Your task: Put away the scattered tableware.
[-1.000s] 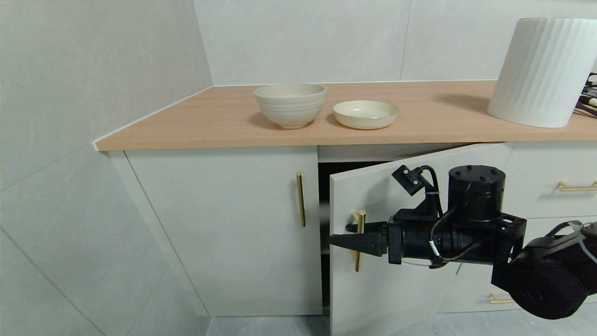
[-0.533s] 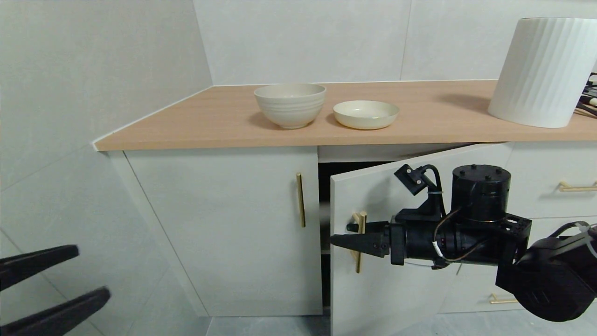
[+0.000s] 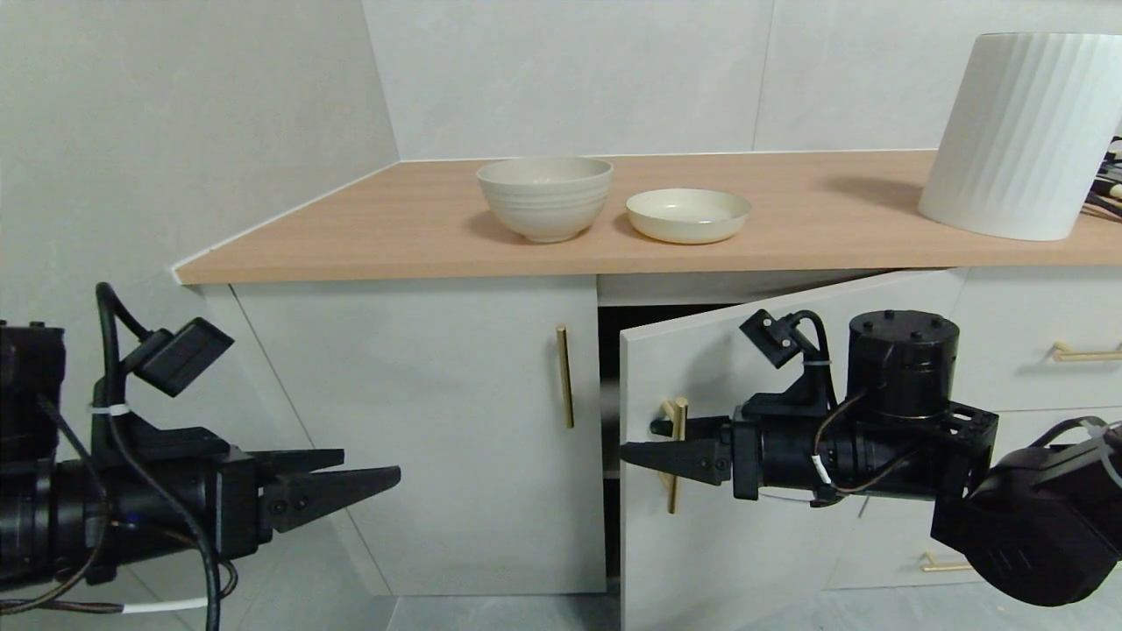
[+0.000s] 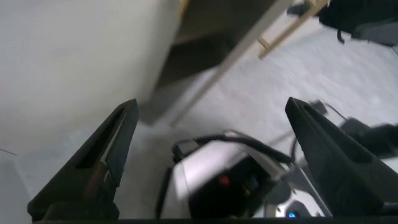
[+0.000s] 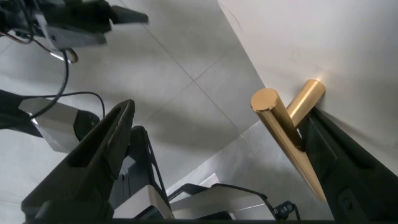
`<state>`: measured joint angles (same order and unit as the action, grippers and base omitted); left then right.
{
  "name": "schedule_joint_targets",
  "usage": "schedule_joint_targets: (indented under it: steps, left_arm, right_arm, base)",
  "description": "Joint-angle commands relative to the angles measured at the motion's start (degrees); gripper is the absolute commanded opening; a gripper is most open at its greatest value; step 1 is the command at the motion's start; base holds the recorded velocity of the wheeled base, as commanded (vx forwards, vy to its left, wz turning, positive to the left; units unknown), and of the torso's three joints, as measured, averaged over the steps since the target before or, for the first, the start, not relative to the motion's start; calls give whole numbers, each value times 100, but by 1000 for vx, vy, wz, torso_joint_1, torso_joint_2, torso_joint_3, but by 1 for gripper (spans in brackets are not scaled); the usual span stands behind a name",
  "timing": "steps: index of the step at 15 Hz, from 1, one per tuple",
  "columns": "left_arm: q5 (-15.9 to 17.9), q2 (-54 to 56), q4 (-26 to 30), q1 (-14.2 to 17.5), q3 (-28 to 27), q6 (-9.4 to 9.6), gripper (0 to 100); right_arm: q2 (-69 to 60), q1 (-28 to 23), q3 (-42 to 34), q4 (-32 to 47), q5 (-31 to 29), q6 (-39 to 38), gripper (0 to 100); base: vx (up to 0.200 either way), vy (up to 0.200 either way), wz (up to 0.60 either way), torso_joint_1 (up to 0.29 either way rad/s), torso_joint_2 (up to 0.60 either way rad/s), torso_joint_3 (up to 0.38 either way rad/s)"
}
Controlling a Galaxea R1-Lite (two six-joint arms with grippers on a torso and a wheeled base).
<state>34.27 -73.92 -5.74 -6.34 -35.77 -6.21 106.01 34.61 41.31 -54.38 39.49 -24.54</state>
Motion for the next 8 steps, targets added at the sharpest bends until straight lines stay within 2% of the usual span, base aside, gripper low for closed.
schedule_joint_targets:
  steps: [1, 4, 5, 8]
  left_arm:
    - [1, -219, -6, -157, 35, -12, 100]
    - [-8, -219, -15, -183, 52, -21, 100]
    - [1, -228, -15, -183, 52, -30, 0]
    - [-8, -307, -15, -254, 8, -39, 0]
  right_arm:
    - [43, 2, -1, 15, -11, 2, 100]
    - [43, 2, -1, 7, -11, -7, 100]
    - [43, 2, 8, 15, -11, -7, 100]
    - [43, 2, -1, 15, -2, -16, 100]
  base:
    - [0, 0, 0, 0, 0, 0]
    - [0, 0, 0, 0, 0, 0]
    - [0, 0, 0, 0, 0, 0]
    - [0, 0, 0, 0, 0, 0]
